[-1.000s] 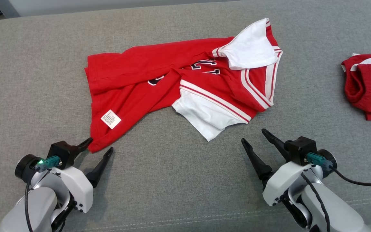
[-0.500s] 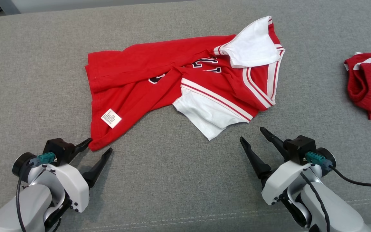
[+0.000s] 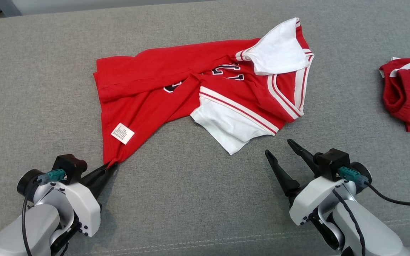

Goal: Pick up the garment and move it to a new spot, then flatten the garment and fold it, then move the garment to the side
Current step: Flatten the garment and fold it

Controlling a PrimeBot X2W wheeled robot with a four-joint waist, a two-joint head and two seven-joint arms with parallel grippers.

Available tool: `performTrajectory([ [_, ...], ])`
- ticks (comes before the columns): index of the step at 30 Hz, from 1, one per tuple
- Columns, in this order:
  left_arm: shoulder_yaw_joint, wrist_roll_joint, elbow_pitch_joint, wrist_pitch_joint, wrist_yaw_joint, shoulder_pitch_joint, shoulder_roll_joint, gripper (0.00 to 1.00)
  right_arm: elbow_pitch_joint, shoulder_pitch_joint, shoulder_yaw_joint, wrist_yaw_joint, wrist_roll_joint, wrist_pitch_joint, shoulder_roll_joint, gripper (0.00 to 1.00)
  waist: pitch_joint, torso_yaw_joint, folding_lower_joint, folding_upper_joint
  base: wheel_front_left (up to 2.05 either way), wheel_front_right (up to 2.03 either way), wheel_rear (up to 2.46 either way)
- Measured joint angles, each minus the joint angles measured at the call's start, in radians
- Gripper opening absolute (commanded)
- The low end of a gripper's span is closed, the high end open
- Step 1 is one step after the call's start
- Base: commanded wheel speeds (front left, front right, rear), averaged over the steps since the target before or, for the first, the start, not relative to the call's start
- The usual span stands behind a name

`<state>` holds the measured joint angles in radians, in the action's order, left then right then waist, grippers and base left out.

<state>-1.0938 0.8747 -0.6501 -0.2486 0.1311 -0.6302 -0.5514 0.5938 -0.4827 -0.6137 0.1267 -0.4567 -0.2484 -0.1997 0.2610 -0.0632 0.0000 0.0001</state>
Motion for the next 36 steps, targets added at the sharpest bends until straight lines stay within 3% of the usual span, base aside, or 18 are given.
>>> performTrajectory([
  [4,-0.001,-0.011,0.006,0.000,0.000,-0.013,-0.007,0.00,-0.022,0.000,-0.004,0.000,-0.001,0.000,-0.003,1.00,-0.003,0.001,0.0000,0.0000,0.00,0.00,0.00],
  [16,0.124,-0.105,0.025,0.000,0.000,0.010,-0.003,0.00,-0.046,-0.004,-0.103,0.000,0.017,0.000,-0.013,1.00,-0.007,0.025,0.0000,0.0000,0.00,0.00,0.00],
  [36,0.188,-0.160,0.054,0.000,0.000,0.029,0.064,0.00,0.162,-0.156,-0.233,0.000,0.111,0.000,0.010,1.00,0.041,0.096,0.0000,0.0000,0.00,0.00,0.00],
])
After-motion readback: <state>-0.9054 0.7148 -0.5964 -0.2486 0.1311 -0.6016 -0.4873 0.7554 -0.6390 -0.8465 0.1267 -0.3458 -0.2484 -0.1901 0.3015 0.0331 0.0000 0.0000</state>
